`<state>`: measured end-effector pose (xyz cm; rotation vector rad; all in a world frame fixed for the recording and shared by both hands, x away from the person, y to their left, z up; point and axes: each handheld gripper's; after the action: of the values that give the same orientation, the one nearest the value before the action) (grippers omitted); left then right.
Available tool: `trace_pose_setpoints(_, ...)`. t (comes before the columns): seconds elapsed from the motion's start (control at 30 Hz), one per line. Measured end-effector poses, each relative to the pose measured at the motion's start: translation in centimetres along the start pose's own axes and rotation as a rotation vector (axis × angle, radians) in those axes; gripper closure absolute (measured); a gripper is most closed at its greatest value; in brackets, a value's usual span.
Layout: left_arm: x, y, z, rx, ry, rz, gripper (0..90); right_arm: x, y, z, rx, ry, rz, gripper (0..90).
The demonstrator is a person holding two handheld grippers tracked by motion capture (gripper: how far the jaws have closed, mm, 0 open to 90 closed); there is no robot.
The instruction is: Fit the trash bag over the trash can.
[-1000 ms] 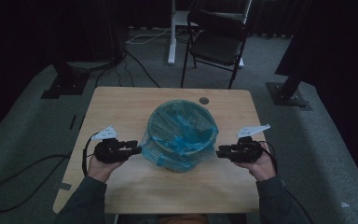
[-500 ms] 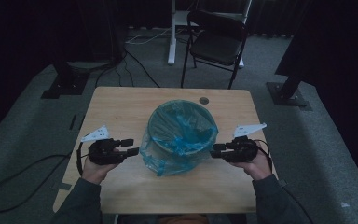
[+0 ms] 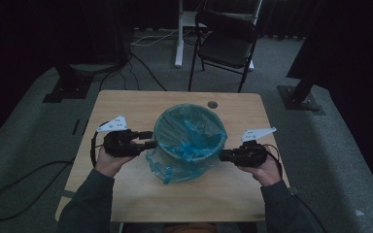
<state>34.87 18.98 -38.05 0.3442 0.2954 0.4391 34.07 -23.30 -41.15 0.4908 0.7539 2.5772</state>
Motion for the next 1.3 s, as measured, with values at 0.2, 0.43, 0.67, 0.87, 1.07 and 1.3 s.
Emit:
trace_pose_setpoints(0.2, -0.2, -1.5, 2.2, 0.033, -0.052, -0.013, 55.5, 0.0, 0.0, 0.0, -0.002, 0.000, -0.001, 81.3)
trace_pose_setpoints(0.43, -0.2, -4.0, 4.8, 0.095, -0.103, -0.048, 58.3, 0.1, 0.1, 0.1, -0.002, 0.004, 0.000, 83.6)
trace_pose_setpoints(0.67, -0.6, -6.6, 7.2, 0.149, -0.153, -0.064, 59.2, 0.1, 0.2, 0.1, -0.006, 0.004, 0.001, 84.5)
trace_pose_setpoints(0.87, -0.7, -8.8, 8.7, 0.203, -0.194, -0.070, 59.2, 0.1, 0.2, 0.1, -0.006, 0.002, 0.002, 85.0)
trace_pose_setpoints(1.07, -0.7, -10.5, 9.7, 0.231, -0.215, -0.074, 59.2, 0.0, 0.2, 0.0, -0.004, 0.001, 0.005, 85.1)
trace_pose_setpoints(1.3, -0.7, -12.3, 10.4, 0.286, -0.238, -0.074, 59.2, 0.0, 0.3, -0.1, -0.008, 0.001, 0.004, 85.1)
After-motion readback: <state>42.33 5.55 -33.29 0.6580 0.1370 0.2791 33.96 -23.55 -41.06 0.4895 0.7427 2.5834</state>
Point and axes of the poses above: each handheld gripper's, and its own axes: y roughly backward along the jaws, z roughly out of its top, x roughly to its left, and after that the axes turned 2 degrees about y, right-handed
